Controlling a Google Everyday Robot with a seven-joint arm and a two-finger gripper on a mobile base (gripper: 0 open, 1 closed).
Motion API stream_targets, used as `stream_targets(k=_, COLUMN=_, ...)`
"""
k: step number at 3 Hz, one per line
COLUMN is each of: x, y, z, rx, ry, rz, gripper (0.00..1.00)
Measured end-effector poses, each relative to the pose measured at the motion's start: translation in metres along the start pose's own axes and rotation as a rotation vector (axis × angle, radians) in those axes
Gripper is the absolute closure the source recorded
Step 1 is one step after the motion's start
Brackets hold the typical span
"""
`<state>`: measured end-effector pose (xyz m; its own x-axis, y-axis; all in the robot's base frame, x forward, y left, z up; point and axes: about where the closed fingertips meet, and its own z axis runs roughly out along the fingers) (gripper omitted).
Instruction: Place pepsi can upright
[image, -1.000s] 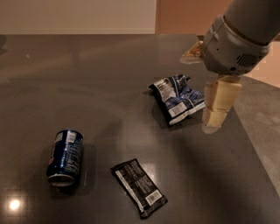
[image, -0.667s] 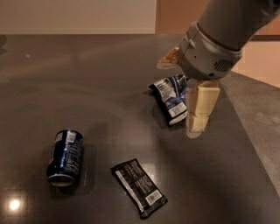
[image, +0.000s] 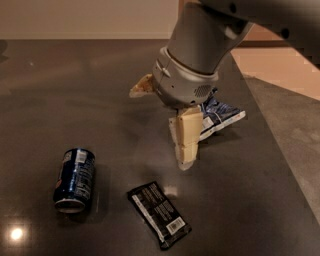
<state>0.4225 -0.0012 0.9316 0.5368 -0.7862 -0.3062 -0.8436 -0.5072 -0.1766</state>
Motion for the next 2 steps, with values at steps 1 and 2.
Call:
stream_targets(k=1, x=-0.029, y=-0.010, z=0.026, rx=-0.039, ry=-0.029, rz=-0.127, gripper=0.00)
stream_targets(k=2, x=-0.049, y=-0.017, z=0.041, rx=-0.058, ry=-0.053, rz=-0.215, gripper=0.00)
